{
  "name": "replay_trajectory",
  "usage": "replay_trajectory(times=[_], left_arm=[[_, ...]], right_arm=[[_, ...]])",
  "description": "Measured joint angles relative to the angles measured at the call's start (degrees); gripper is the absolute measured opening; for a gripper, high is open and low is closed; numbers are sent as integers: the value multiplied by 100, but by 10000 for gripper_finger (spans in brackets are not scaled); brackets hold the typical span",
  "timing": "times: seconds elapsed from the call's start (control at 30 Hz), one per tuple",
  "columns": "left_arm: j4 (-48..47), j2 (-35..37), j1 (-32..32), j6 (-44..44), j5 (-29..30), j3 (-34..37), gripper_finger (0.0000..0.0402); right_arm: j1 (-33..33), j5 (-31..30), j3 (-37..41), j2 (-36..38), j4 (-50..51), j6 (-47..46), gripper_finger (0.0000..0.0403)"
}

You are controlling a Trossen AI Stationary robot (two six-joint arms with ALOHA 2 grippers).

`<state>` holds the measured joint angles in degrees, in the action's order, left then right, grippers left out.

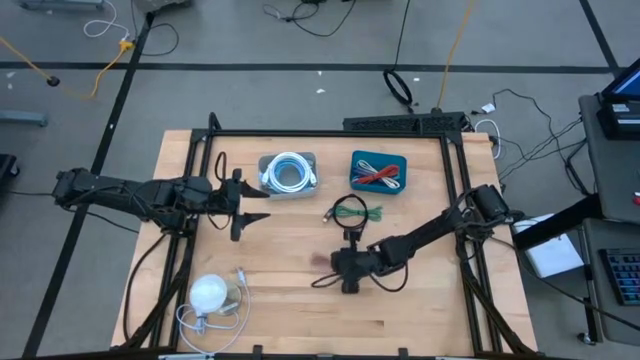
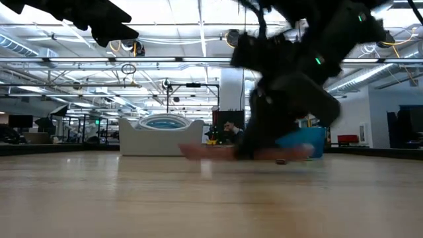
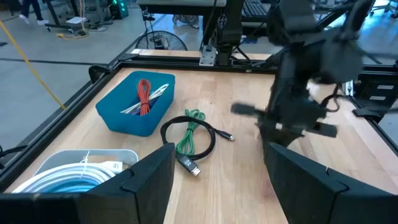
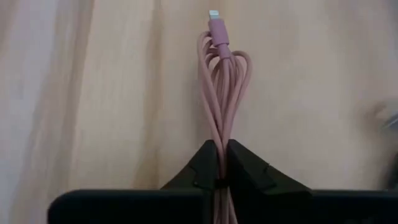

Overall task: Pick & Place USB Port
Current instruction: Put the pink charger cable into the blue bin

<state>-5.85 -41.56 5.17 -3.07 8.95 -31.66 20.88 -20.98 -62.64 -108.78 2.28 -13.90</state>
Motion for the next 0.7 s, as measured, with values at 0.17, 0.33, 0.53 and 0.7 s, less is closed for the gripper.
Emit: replay_trajectory(times=[0.17, 0.33, 0.53, 0.7], left_arm=[[-8, 0, 4, -7, -12, 0, 255], [-50, 0, 7, -7, -15, 0, 255], [-50, 0, 11, -11, -46, 0, 255], [-46, 0, 15, -15, -50, 0, 255]], right_arm=[[153, -1864, -853, 574, 1127, 721, 8], [77, -3722, -1134, 1124, 2826, 822, 7], [-661, -4508, -1154, 1741, 5041, -108, 7], [-1517, -4462, -737, 2069, 5158, 52, 7]])
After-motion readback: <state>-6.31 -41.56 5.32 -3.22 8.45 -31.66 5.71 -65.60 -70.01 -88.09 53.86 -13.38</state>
